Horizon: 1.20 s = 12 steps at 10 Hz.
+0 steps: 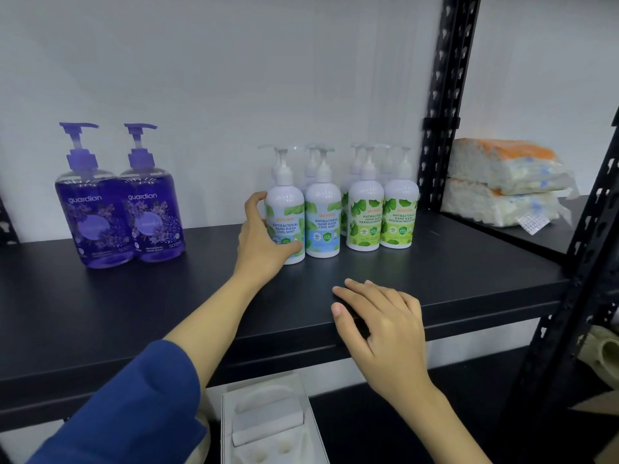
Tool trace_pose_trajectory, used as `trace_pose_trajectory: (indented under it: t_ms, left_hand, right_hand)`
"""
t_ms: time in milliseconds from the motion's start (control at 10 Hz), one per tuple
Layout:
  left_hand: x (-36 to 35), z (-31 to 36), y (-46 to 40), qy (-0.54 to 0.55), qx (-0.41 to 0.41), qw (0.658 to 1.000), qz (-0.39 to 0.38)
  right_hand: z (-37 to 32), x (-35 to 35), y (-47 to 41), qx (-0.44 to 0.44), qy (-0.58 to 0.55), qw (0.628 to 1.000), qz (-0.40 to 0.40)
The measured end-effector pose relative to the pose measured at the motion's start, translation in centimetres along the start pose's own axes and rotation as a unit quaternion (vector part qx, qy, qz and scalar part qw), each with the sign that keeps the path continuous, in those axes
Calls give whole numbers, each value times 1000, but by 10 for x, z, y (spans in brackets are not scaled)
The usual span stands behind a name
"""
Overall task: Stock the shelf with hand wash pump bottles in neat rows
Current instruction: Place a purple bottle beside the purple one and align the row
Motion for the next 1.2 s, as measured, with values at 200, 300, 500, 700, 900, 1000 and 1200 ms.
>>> trace_pose_trajectory:
  t_ms: [200,300,500,700,900,1000,1200]
  left_hand:
    - [0,3,1,4,-6,1000,-16]
    - [2,5,1,9,-5,1000,-17]
    - [1,5,2,-1,-9,1000,-4]
    - [1,5,2,-2,-15,1000,-6]
    - [1,5,2,-7,-17,1000,-6]
    - [1,5,1,-10,-15,1000,-6]
    - [3,6,2,-19,-13,1000,-2]
  right_hand:
    - [0,0,0,2,1,1000,1]
    - [1,-1,0,-2,0,1000,-3]
    - [1,-1,1,-3,0,1000,-6]
    - [1,-1,1,-4,-2,1000,-5]
    - [1,-2,1,-5,-5,1000,-6]
    - [1,-1,1,-4,-5,1000,-4]
    - [1,-2,0,-7,-7,1000,-11]
Point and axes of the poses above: each hand's wrist, its own y-axis away from the middle knuckle, its own x-axis out of the back of the hand, z = x × y, the point moved 5 cm from there along -y, towards the middle knuckle, and after that the axes turned 2 degrees about -x, right-handed, at the moved point
